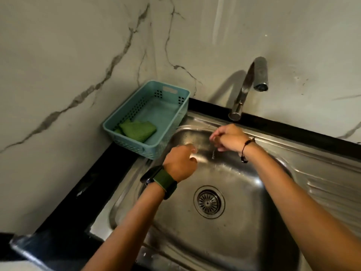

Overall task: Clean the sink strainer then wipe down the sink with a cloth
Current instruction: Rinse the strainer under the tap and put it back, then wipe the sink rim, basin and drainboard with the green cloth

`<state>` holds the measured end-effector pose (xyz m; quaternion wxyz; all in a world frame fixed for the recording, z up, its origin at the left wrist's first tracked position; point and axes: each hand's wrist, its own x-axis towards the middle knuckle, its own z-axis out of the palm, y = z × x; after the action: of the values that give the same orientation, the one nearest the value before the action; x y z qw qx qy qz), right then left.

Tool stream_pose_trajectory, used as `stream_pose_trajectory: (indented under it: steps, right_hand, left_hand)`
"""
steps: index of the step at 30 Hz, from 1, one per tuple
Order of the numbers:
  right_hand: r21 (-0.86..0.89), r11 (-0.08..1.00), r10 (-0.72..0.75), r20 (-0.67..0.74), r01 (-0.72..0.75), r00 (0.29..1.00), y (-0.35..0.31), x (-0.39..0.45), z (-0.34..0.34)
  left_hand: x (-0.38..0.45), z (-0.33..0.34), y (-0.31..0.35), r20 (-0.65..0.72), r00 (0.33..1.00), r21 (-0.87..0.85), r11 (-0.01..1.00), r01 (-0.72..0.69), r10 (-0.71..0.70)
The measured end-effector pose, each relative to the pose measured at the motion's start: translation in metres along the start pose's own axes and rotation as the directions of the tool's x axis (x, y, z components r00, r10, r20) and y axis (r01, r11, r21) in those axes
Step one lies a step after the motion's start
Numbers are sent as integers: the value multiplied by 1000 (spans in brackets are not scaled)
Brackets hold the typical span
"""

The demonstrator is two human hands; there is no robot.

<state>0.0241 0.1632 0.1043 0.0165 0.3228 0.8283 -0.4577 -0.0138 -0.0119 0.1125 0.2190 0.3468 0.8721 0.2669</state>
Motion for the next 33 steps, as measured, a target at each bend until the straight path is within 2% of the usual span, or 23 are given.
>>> stream_pose_trajectory:
  steps: [2, 5, 7, 9, 11, 14, 16, 18, 23, 26, 29, 31, 32, 33]
  right_hand:
    - [15, 985, -170, -60, 171, 984, -31, -8, 12]
    - [67, 913, -385, -178, 402, 905, -89, -15, 32]
    - [48, 856, -506, -125, 514, 854, -121, -14, 47]
    - [-95, 812, -576, 17, 575, 817, -143, -8, 63]
    - [-268, 756, -564, 197, 597, 802, -156, 4, 82]
    - [-466, 657, -430, 414, 593, 802, -163, 25, 111]
    - [-589, 569, -313, 490, 574, 813, -165, 37, 127]
    - [-677, 507, -222, 496, 534, 839, -164, 46, 139]
    - [-705, 540, -184, 435, 460, 882, -162, 56, 160]
    - [-693, 559, -227, 401, 456, 887, -162, 58, 165]
    - [-617, 664, -294, 305, 423, 906, -163, 58, 154]
    - [-438, 819, -309, 211, 372, 927, -162, 55, 137]
    - [-228, 921, -291, 135, 316, 947, -160, 49, 126]
    - [49, 971, -235, 61, 232, 970, -160, 40, 115]
  left_hand:
    - [-14, -15, -3, -98, 994, 16, 999, -43, 44]
    - [-34, -33, -10, -220, 971, 28, 996, -83, 88]
    - [-42, -43, -16, -303, 949, 26, 996, -89, 93]
    - [-48, -49, -22, -358, 930, 23, 997, -78, 81]
    - [-52, -51, -29, -360, 931, 19, 998, -58, 61]
    - [-58, -47, -41, -330, 942, 36, 998, -50, 59]
    - [-61, -43, -47, -326, 943, 57, 997, -49, 65]
    - [-62, -40, -52, -331, 941, 79, 996, -49, 73]
    - [-60, -36, -60, -339, 933, 130, 989, -78, 118]
    - [-59, -36, -63, -343, 931, 127, 988, -86, 125]
    - [-59, -35, -67, -354, 924, 123, 987, -106, 144]
    - [-59, -35, -69, -354, 924, 107, 988, -115, 146]
    - [-59, -35, -68, -354, 924, 90, 989, -119, 143]
    - [-60, -35, -67, -356, 924, 66, 990, -125, 140]
